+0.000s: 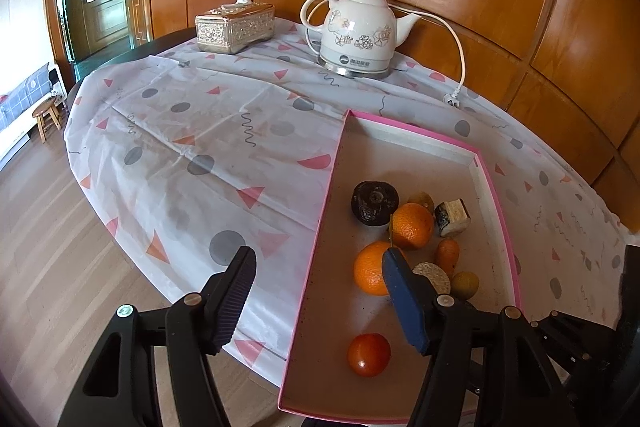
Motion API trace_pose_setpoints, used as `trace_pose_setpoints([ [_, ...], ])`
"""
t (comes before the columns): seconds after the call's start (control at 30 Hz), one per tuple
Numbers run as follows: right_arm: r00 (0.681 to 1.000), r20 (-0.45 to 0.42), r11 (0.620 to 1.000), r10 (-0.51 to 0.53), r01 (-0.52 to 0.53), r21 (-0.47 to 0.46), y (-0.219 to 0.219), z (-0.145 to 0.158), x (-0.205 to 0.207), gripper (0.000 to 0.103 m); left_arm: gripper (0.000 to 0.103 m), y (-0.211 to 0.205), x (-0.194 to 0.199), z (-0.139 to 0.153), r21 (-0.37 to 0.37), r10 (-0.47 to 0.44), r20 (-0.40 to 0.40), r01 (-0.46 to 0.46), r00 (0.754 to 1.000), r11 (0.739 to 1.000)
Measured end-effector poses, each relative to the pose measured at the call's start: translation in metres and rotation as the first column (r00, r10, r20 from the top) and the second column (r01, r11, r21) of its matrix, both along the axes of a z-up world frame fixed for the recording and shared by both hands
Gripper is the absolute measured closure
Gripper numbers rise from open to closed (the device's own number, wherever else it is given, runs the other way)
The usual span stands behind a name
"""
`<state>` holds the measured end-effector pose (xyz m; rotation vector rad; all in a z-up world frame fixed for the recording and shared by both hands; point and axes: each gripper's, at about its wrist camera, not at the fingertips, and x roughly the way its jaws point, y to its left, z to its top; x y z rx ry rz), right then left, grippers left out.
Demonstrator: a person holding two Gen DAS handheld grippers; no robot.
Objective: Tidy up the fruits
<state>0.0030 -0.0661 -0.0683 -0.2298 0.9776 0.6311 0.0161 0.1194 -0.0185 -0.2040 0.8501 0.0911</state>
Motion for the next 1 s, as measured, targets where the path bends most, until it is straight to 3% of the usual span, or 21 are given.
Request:
trace_pose_setpoints([
  [0.67,0.981,0.094,0.985,-0.170,0.166,0.051,-0.028,0.025,-0.014,0.055,0.037,-0.014,-0.014,0.024,0.060,-0.014,0.106,0.007,0.994,0.998],
  [0.87,0.965,0.121,0.972,-0.231,0.224,0.067,-0.037,0.032,-0.015,0.055,0.034,-0.014,-0.019,0.034,0.075,-0.004,0.153,-0.008,0.988,0.997],
  [1.0,0.959,0.134,0.968,-0.251,0.245,0.064,-0.040,0.034,-0.016,0.055,0.025,-0.018,-0.022,0.037,0.093,-0.008,0.172,-0.008,0.985,0.996],
])
